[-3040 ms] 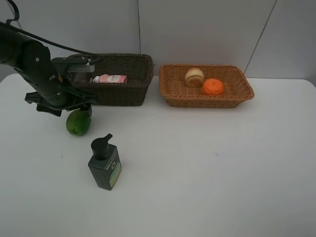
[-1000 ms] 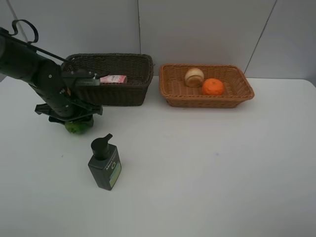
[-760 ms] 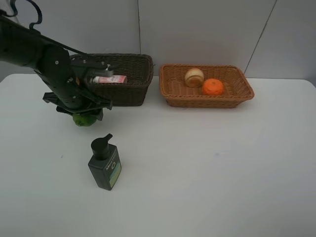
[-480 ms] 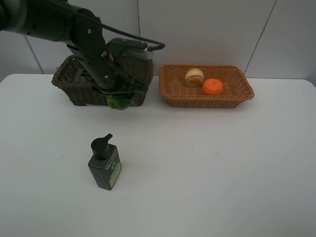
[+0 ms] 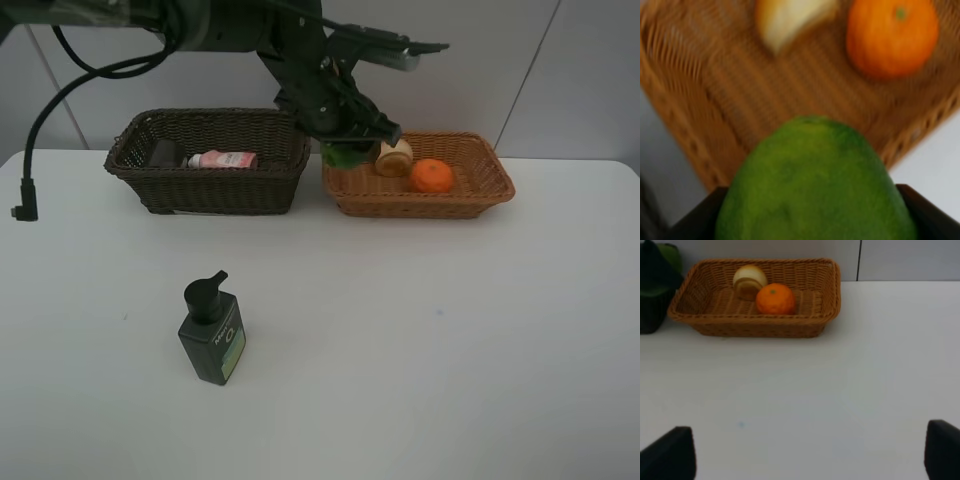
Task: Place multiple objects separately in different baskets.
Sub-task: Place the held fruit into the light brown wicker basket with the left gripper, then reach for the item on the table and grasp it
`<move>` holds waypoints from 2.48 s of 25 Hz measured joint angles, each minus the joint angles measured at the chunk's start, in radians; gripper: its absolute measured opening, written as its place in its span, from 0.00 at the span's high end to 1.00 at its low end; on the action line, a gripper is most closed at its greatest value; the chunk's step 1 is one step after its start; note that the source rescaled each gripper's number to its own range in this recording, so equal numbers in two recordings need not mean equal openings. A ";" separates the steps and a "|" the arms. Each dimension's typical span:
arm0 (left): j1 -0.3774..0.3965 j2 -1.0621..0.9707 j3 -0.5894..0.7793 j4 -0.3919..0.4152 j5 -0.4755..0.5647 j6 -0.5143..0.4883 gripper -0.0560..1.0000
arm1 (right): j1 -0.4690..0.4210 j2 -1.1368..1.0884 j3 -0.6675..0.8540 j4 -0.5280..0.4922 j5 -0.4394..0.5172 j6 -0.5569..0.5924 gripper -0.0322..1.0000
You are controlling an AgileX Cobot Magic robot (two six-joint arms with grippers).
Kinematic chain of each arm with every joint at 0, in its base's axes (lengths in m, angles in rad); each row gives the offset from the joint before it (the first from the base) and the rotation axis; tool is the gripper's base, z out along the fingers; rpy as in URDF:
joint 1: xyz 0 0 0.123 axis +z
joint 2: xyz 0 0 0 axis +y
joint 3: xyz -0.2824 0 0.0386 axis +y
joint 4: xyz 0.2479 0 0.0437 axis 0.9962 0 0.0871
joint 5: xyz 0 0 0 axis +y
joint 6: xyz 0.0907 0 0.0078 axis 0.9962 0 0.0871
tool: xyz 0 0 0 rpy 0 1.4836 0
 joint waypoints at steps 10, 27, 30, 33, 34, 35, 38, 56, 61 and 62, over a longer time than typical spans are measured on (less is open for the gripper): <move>-0.002 0.165 -0.035 0.015 -0.325 0.003 0.34 | 0.000 0.000 0.000 0.000 0.000 0.000 0.02; -0.002 0.208 -0.037 0.016 -0.372 0.025 0.02 | 0.000 0.000 0.000 0.000 0.000 0.000 0.02; -0.002 0.208 -0.037 0.015 -0.372 0.025 0.00 | 0.000 0.000 0.000 0.000 0.000 0.000 0.02; -0.002 0.205 -0.039 0.014 -0.353 0.025 0.00 | 0.000 0.000 0.000 0.000 0.000 0.000 0.02; -0.002 0.199 -0.039 0.013 -0.332 0.025 0.00 | 0.000 0.000 0.000 0.000 0.000 0.000 0.02; -0.002 0.191 -0.040 0.013 -0.301 0.025 0.00 | 0.000 0.000 0.000 0.000 0.000 0.000 0.02; -0.002 0.143 -0.044 -0.016 -0.198 0.025 0.00 | 0.000 0.000 0.000 0.000 0.000 0.000 0.02; -0.002 -0.291 0.263 -0.093 0.403 0.024 0.00 | 0.000 0.000 0.000 0.000 0.000 0.000 0.02; -0.008 -0.430 0.431 -0.070 0.408 -0.014 0.00 | 0.000 0.000 0.000 0.000 0.000 0.000 0.02; -0.012 -0.454 0.452 -0.063 0.408 -0.027 0.00 | 0.000 0.000 0.000 0.000 0.000 0.000 0.02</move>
